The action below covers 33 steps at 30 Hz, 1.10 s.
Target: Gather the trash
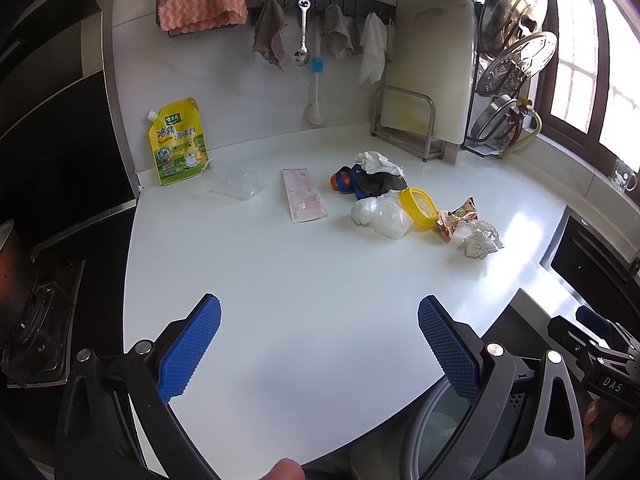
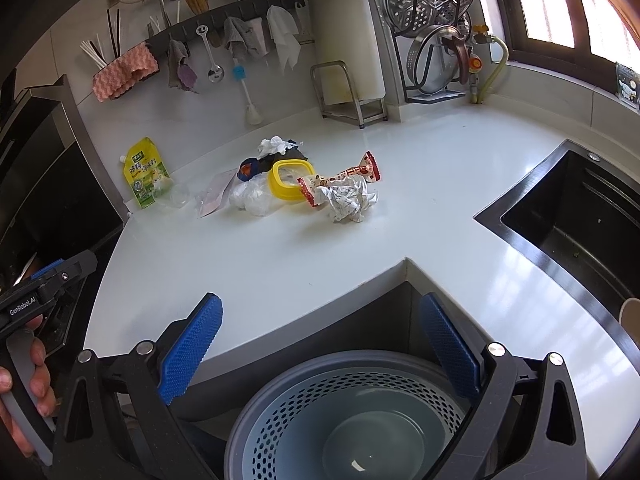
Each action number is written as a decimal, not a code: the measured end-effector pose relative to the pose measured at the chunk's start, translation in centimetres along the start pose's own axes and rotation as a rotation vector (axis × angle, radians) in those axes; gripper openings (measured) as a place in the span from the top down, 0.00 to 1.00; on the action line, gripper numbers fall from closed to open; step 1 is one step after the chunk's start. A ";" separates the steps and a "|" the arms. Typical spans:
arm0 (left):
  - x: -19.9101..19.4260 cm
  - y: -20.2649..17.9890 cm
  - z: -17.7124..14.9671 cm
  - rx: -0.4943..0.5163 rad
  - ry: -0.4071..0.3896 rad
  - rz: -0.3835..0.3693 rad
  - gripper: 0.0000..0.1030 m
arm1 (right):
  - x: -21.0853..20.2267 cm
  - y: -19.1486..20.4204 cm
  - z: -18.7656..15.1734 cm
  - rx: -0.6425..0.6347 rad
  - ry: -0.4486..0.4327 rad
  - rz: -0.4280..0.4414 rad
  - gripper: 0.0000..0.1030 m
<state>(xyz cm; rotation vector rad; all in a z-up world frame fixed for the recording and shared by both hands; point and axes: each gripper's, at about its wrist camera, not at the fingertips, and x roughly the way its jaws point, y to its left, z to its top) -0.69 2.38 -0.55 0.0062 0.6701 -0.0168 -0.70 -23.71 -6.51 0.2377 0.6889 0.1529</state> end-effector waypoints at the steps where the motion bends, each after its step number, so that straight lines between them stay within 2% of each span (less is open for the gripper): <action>1: 0.2 0.1 0.0 -0.001 0.004 -0.002 0.06 | 0.2 -0.1 0.1 -0.002 0.003 -0.001 0.08; 21: 5.1 1.4 1.2 -0.009 0.057 0.006 0.06 | 4.4 -1.4 3.2 -0.005 0.032 -0.017 0.08; 33: 8.6 2.8 2.3 -0.026 0.099 0.006 0.06 | 10.0 -2.0 6.3 -0.042 0.087 -0.055 0.08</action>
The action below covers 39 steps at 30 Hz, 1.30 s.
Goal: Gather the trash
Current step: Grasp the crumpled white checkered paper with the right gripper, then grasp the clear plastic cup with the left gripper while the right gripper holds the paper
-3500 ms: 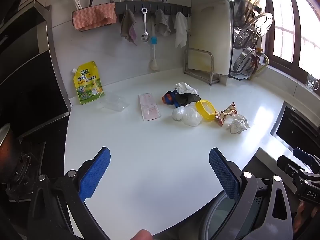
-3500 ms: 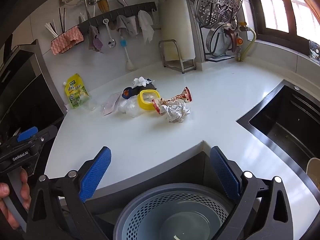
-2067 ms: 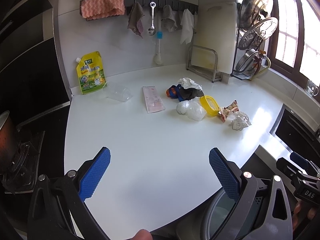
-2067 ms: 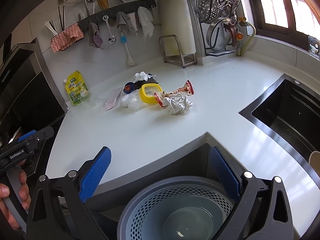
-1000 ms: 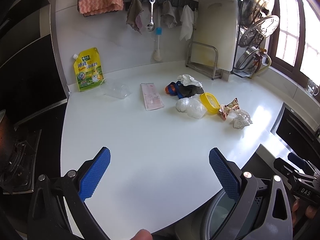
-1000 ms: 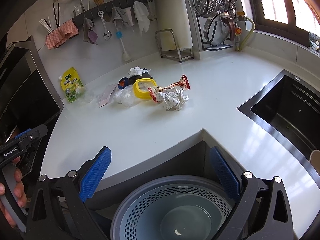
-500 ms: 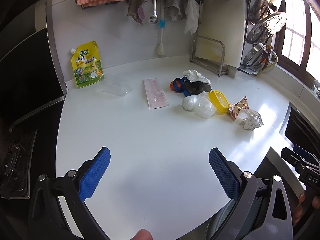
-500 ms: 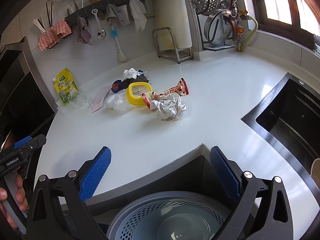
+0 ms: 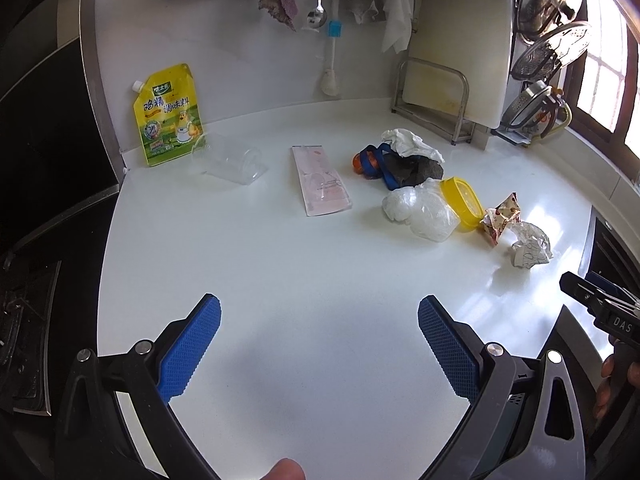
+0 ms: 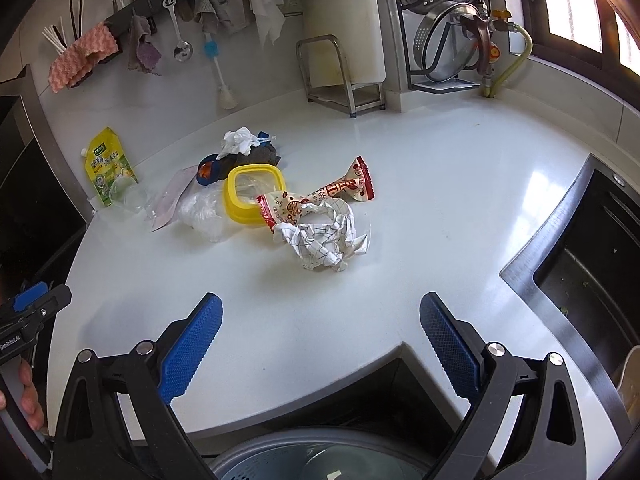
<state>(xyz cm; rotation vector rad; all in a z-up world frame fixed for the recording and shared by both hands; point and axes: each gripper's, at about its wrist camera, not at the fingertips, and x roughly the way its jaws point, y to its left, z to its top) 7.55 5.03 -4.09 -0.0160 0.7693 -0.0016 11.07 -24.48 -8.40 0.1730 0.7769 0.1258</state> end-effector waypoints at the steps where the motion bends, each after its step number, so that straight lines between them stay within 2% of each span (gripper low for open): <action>1: 0.3 0.3 0.2 -0.004 0.003 0.000 0.06 | 0.7 0.0 0.4 -0.009 0.007 -0.010 0.08; 4: 1.4 1.5 1.0 -0.024 0.019 -0.005 0.06 | 2.8 0.0 1.5 -0.030 0.033 -0.031 0.08; 9: 3.3 4.1 2.8 -0.056 0.021 0.032 0.06 | 6.3 -1.0 2.9 -0.018 0.076 -0.060 0.09; 12: 4.3 4.9 3.3 -0.059 0.027 0.032 0.06 | 7.5 -1.1 3.2 -0.028 0.081 -0.038 0.11; 13: 4.7 5.0 3.3 -0.057 0.030 0.026 0.06 | 7.9 -0.9 3.2 -0.041 0.086 -0.033 0.27; 14: 5.0 4.9 3.3 -0.054 0.035 0.021 0.06 | 7.9 -0.7 3.1 -0.066 0.073 -0.060 0.34; 16: 5.8 4.8 3.2 -0.051 0.049 0.006 0.06 | 8.0 -0.4 3.2 -0.085 0.073 -0.057 0.67; 19: 7.0 4.7 3.2 -0.059 0.065 -0.023 0.06 | 7.7 -0.3 3.2 -0.079 0.078 -0.005 0.76; 25: 9.5 7.4 5.2 -0.131 0.064 -0.028 0.06 | 5.4 -0.3 2.9 -0.069 0.051 0.056 0.79; 30: 12.0 9.9 8.7 -0.207 0.047 0.033 0.06 | 3.9 0.1 2.4 -0.061 0.030 0.102 0.79; 39: 16.7 12.0 14.8 -0.353 0.114 0.144 0.06 | 3.4 0.8 2.1 -0.074 0.029 0.144 0.79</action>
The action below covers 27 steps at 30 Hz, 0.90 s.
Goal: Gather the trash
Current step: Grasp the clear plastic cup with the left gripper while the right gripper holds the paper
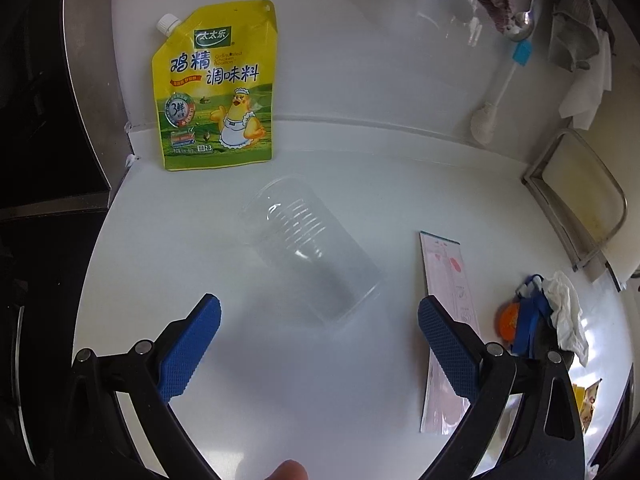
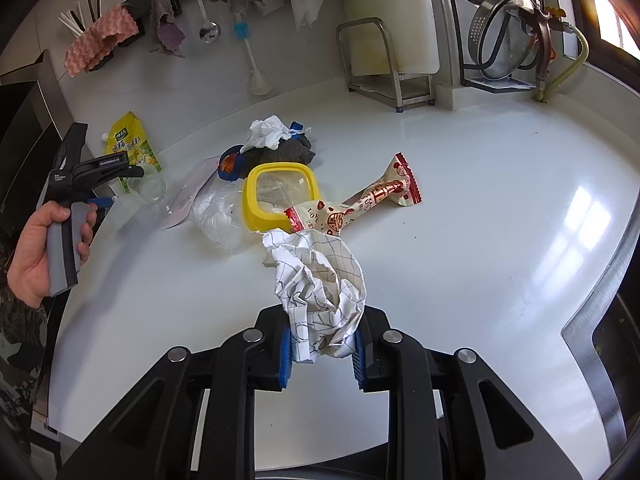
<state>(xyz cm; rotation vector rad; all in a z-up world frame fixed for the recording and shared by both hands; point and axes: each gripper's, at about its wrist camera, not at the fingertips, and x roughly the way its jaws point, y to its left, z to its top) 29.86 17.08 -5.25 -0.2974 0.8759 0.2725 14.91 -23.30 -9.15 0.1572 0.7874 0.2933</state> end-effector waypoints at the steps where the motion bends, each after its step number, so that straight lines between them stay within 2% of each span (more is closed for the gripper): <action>1: 0.5 0.0 0.4 -0.014 0.006 0.013 0.06 | -0.1 0.1 0.1 -0.006 -0.002 0.004 0.79; 8: 4.9 1.3 1.9 -0.136 0.142 0.090 0.06 | -1.3 0.2 -0.2 -0.007 -0.031 0.047 0.79; 12: 5.5 2.2 2.9 -0.186 0.137 0.106 0.06 | -1.5 0.2 -0.6 -0.004 -0.030 0.062 0.79; 15: 6.2 2.7 3.7 -0.187 0.128 0.142 0.06 | -1.7 0.1 -0.7 -0.005 -0.031 0.068 0.79; 18: 6.9 2.9 3.8 -0.164 0.146 0.135 0.08 | -1.7 0.0 -0.7 -0.002 -0.034 0.076 0.79; 19: 7.0 2.7 3.6 -0.139 0.144 0.138 0.18 | -1.7 0.0 -0.6 -0.001 -0.035 0.077 0.79; 20: 7.1 2.5 3.5 -0.116 0.141 0.140 0.40 | -1.7 0.0 -0.6 0.001 -0.037 0.079 0.79; 22: 7.2 2.2 3.2 -0.075 0.138 0.103 0.57 | -1.7 0.0 -0.6 0.004 -0.038 0.083 0.79; 25: 6.6 1.8 2.6 -0.031 0.118 0.048 0.68 | -1.8 0.1 -0.7 0.007 -0.042 0.088 0.79; 27: 5.8 1.5 2.1 0.000 0.094 0.012 0.70 | -2.1 0.1 -0.8 0.006 -0.045 0.090 0.79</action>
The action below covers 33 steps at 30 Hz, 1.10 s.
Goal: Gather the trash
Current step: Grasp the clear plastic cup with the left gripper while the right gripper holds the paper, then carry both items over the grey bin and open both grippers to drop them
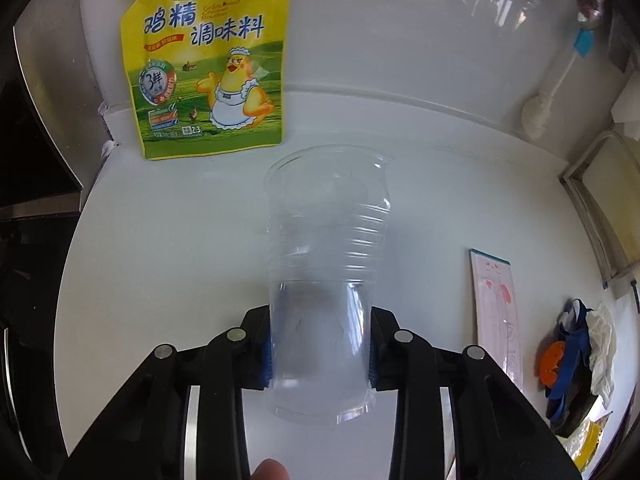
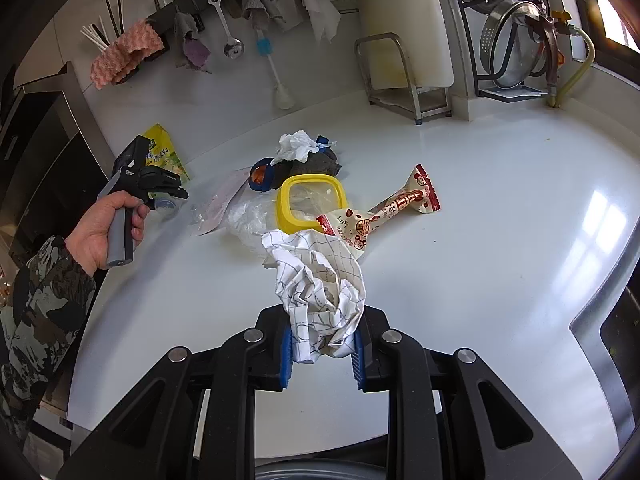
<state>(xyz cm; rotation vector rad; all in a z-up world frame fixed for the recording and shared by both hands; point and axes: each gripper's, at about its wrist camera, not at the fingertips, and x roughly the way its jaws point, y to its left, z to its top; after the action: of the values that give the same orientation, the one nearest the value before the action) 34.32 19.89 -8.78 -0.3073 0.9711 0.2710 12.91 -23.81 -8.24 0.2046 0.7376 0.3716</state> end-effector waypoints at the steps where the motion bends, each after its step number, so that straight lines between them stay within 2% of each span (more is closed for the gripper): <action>1: -0.6 -0.1 -0.4 0.018 -0.015 -0.007 0.70 | -0.2 0.1 0.0 -0.001 -0.003 0.000 0.79; 3: -2.1 -0.2 -1.2 0.034 -0.038 -0.050 0.70 | -0.7 0.3 0.0 -0.007 -0.010 0.003 0.79; 6: -5.6 -0.3 -2.8 0.065 -0.093 -0.068 0.70 | -1.8 0.5 0.0 -0.005 -0.026 0.009 0.79; 8: -8.4 -1.4 -4.9 0.117 -0.143 -0.068 0.70 | -2.6 0.8 -0.1 -0.003 -0.036 0.017 0.79; 15: -16.0 -3.2 -11.2 0.240 -0.251 -0.151 0.69 | -5.4 1.8 -1.0 0.005 -0.056 0.040 0.79; 24: -21.7 -5.1 -20.5 0.378 -0.313 -0.167 0.68 | -8.6 3.2 -3.9 -0.009 -0.051 0.049 0.79; 26: -22.1 -5.4 -22.3 0.399 -0.296 -0.197 0.67 | -9.2 3.4 -4.9 -0.016 -0.044 0.044 0.79; 28: -22.6 -5.9 -24.2 0.432 -0.300 -0.190 0.67 | -9.8 3.3 -5.9 -0.011 -0.035 0.043 0.79; 33: -23.4 -6.8 -28.0 0.473 -0.281 -0.233 0.67 | -11.5 2.9 -8.7 -0.003 -0.016 0.024 0.79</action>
<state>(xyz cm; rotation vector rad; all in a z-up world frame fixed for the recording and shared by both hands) 2.80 1.09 -2.99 0.0528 0.6872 -0.1288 -1.68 -25.32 -6.57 0.2138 0.7188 0.3934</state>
